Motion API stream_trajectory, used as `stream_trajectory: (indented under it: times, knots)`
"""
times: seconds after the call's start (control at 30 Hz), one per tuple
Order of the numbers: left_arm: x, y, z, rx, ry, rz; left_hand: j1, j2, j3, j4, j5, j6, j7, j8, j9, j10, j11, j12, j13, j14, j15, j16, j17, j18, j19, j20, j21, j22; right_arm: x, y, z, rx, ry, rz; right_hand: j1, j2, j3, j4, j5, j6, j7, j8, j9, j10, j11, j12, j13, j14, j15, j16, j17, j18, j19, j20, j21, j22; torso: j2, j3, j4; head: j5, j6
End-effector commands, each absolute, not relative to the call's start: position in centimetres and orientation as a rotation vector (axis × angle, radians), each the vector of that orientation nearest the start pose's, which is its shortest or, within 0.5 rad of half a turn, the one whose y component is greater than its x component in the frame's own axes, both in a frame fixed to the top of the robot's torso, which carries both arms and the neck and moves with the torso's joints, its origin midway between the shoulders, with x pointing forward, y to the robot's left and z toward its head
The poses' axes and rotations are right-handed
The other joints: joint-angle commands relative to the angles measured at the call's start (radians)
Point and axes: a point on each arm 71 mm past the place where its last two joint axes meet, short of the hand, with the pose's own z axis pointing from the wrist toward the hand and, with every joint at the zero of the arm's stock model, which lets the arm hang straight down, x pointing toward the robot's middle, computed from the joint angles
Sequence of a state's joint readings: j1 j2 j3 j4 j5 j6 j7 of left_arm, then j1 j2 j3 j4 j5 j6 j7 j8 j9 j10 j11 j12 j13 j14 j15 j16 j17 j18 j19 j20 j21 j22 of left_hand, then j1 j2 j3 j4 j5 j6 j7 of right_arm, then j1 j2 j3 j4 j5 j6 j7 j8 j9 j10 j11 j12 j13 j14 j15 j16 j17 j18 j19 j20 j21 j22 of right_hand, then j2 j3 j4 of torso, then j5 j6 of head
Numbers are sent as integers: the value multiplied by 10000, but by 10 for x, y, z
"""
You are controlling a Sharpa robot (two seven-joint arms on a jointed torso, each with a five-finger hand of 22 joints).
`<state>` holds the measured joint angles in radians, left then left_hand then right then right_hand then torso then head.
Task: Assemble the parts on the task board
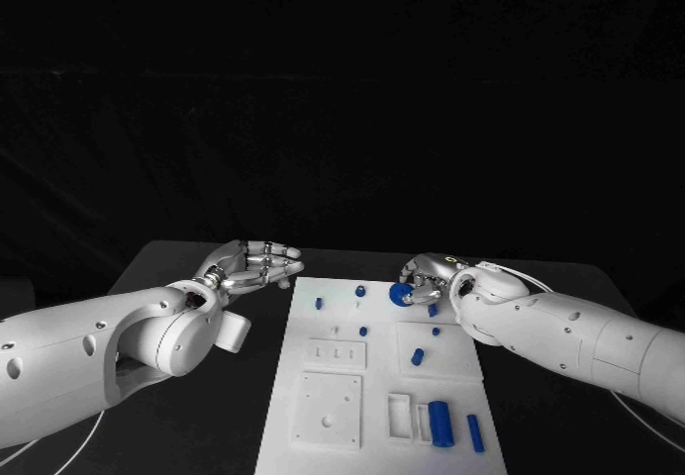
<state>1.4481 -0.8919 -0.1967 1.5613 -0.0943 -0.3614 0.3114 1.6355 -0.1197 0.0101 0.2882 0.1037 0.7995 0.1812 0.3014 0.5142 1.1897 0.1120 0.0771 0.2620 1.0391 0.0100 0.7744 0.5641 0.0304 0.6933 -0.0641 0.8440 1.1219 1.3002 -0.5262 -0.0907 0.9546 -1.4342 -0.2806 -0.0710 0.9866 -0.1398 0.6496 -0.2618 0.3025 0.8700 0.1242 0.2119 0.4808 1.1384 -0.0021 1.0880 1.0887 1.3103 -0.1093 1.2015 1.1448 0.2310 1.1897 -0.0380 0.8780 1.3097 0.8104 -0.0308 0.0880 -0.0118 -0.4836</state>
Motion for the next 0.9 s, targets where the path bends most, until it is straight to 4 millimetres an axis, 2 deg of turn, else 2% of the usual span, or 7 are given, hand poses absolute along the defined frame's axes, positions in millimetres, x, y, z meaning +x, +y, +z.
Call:
stream_trajectory:
  times: [0.03,0.17,0.27,0.33,0.6,0.67,0.9]
  knots:
    - [501,224,-115,-8786,14632,-14231,-30,-3,9,2,21,4,26,-71,18,-36,9,-56,10,54,12,-43,-9,33,-80,-228,-40,-13,584,-209,-199,-1395,17684,3521,-275,-23,-19,111,80,1244,-227,788,727,8,-84,24,-24,-7,-78,-65,19,308,81,6,32,149,1,-6,0,-1,-2]
    - [501,224,-115,-8792,14653,-14231,-28,0,11,2,24,4,26,-72,19,-36,9,-57,12,52,13,-45,-10,32,-82,-227,-41,-14,584,-208,-200,-1393,17751,3533,-443,-44,-56,156,169,1269,-245,796,761,17,-104,26,-43,2,-98,-71,32,308,92,-17,33,151,-3,-7,10,-11,-17]
    - [501,224,-115,-8794,14656,-14227,-30,2,11,4,25,3,26,-74,19,-37,10,-57,12,51,14,-47,-11,31,-83,-226,-41,-15,584,-209,-203,-1436,18206,3347,-591,-57,-160,125,539,1262,-252,789,800,22,-112,32,-60,13,-107,-78,49,308,106,-43,40,157,-2,-7,14,-10,-13]
    - [501,224,-115,-8797,14660,-14226,-30,3,12,5,26,3,26,-74,19,-37,10,-58,13,50,14,-47,-11,31,-84,-226,-41,-15,584,-208,-204,-1521,18328,3278,-683,-55,-231,136,585,1258,-250,785,813,19,-109,29,-68,14,-103,-83,54,308,104,-41,41,158,1,-13,22,-21,-17]
    - [501,224,-115,-8813,14648,-14201,-28,4,14,5,30,0,26,-78,21,-38,11,-60,15,48,15,-50,-12,30,-86,-225,-42,-17,583,-207,-204,-1849,18356,3055,-622,17,-214,33,971,1255,-254,769,860,9,-112,22,-99,16,-104,-115,66,308,85,-64,26,157,4,-11,15,-16,-49]
    - [501,224,-115,-8811,14648,-14204,-27,4,14,4,31,0,26,-78,21,-39,11,-60,15,48,15,-50,-12,30,-87,-225,-42,-17,583,-206,-203,-1931,18178,3025,-556,43,-158,6,982,1284,-262,782,873,20,-120,27,-102,22,-111,-115,70,308,91,-71,27,157,3,-12,11,-18,-51]
    - [501,225,-115,-8814,14628,-14194,-21,8,19,3,35,-1,25,-81,22,-40,11,-61,17,47,16,-52,-13,29,-89,-225,-44,-19,582,-203,-199,-2013,17605,3254,-334,163,386,110,377,1507,-334,847,953,149,-189,61,-139,112,-173,-63,157,308,169,-82,43,156,-3,-10,8,-25,-59]
